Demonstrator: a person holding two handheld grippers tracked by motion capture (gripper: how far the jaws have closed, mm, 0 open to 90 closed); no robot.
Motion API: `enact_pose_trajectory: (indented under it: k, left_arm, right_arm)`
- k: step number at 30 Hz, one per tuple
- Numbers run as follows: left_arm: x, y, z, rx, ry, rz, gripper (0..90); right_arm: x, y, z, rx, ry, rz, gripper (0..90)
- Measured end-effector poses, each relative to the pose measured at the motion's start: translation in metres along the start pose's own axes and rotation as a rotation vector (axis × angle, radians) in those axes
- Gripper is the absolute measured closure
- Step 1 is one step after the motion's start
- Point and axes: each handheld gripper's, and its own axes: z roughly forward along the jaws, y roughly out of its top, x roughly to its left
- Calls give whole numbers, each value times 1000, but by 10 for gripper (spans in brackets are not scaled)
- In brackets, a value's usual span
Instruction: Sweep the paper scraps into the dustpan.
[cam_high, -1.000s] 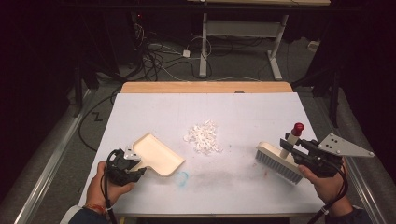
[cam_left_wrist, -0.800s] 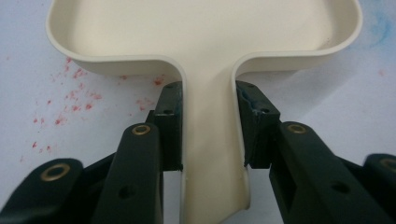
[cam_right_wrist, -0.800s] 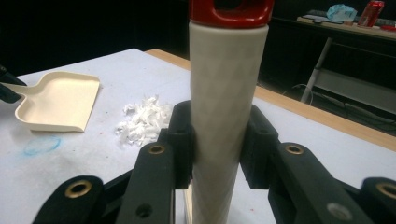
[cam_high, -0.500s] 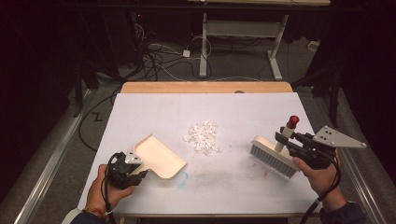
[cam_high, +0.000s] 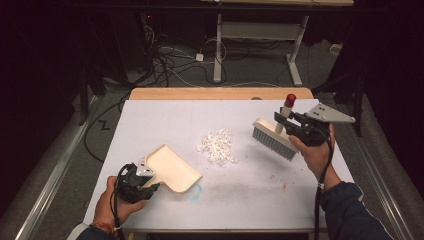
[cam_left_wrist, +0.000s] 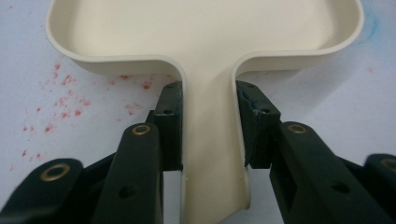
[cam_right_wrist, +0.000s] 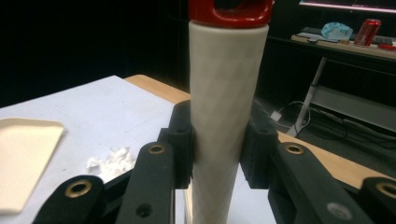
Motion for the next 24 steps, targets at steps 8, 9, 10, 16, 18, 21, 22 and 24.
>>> enact_pose_trajectory:
  k: [8,9,10,16,18,21,22,24]
  left_arm:
    - [1,-2,3,6,-9,-4,632]
    - [1,-1,4,7,-9,-4,632]
    - [1,-1,4,6,-10,-2,632]
    - [0,0,5,9,-23,11,632]
    - [0,0,6,8,-25,11,632]
    - [-1,1,8,9,-34,18,632]
    - [-1,1,8,9,-34,18,632]
    - [-2,3,10,18,-37,28,632]
  right_arm:
    - [5,12,55,61,-34,-28,702]
    - [5,13,62,63,-36,-28,702]
    - [6,15,68,61,-38,-23,702]
    - [11,18,103,71,-64,-36,702]
    - [12,16,115,69,-80,-26,702]
    - [14,12,129,77,-101,-19,702]
    - [16,11,132,72,-105,-15,702]
    - [20,10,137,71,-108,-20,703]
